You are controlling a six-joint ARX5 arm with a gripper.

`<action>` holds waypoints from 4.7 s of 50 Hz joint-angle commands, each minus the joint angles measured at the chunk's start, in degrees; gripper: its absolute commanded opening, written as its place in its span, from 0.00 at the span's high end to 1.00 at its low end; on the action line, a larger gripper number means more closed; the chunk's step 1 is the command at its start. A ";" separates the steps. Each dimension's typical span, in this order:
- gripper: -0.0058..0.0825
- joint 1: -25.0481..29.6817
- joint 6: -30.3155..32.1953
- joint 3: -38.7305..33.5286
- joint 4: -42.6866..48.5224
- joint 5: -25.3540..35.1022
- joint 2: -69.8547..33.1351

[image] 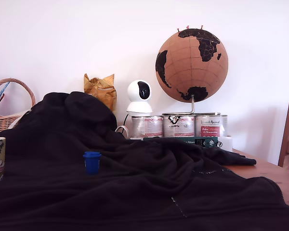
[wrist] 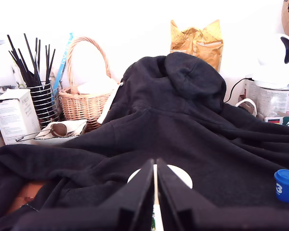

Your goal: Pick the blue coffee capsule and place it inside the green coffee cup

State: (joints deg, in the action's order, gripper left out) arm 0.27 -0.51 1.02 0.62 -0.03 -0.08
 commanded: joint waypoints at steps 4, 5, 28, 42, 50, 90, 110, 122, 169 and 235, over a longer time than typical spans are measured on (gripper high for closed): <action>0.96 0.98 -1.05 1.60 8.26 9.09 -0.17; 0.96 0.98 -1.25 1.60 8.31 9.14 -0.17; 0.96 2.71 -20.85 1.60 -2.60 21.53 -0.39; 0.96 10.82 -23.12 1.60 -10.01 19.34 -6.95; 0.96 16.87 -22.51 1.60 -18.82 15.45 -16.41; 0.25 26.14 -10.93 19.10 -44.02 3.87 -76.61; 0.25 26.10 -8.72 30.56 -44.02 3.06 -96.35; 0.25 25.90 -7.78 34.75 -43.95 0.61 -104.37; 0.75 24.81 -6.49 40.26 -42.60 0.66 -105.20; 0.75 4.98 -5.03 40.26 13.05 -0.46 -69.16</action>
State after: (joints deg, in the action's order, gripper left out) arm 5.80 -5.78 41.36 13.41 -0.21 -69.73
